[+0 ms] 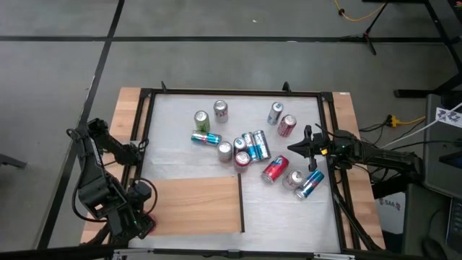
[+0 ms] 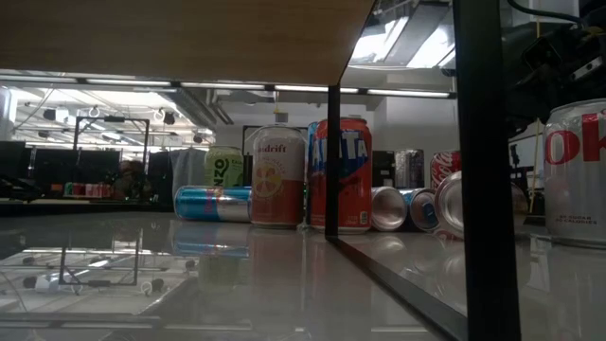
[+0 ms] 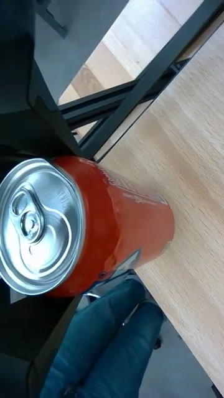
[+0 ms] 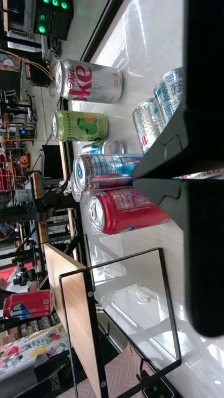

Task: Place canned beverage on shelf
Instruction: Put the orange soda can on the shelf

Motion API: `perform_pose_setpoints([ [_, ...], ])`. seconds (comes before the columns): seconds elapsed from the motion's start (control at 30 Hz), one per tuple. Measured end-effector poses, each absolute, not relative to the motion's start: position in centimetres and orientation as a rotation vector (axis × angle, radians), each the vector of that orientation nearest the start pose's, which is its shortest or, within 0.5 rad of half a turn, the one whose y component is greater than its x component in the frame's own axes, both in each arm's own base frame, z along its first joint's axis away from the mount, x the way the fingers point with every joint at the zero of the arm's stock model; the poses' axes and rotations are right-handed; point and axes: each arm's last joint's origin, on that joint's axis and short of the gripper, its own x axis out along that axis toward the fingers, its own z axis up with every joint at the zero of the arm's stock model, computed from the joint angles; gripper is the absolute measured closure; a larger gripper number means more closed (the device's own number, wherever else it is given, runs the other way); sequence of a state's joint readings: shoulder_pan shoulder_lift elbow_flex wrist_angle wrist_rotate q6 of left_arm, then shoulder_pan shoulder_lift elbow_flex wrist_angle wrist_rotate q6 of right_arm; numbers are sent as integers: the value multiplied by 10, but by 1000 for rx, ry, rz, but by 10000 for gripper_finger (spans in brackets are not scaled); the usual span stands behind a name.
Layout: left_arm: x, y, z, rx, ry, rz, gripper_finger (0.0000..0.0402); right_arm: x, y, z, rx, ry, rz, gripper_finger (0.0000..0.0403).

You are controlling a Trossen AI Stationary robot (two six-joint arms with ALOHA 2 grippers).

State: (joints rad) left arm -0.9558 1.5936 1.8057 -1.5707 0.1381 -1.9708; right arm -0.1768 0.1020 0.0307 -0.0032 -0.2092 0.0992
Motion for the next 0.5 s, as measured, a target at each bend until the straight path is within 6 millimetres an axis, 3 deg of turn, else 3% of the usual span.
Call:
perform_pose_setpoints([
  [0.37,154,-226,383,-987,1539,615,81,101,-12,166,114,75,29,400],
  [0.5,154,-226,383,-990,1539,612,60,101,-12,166,114,75,29,400],
])
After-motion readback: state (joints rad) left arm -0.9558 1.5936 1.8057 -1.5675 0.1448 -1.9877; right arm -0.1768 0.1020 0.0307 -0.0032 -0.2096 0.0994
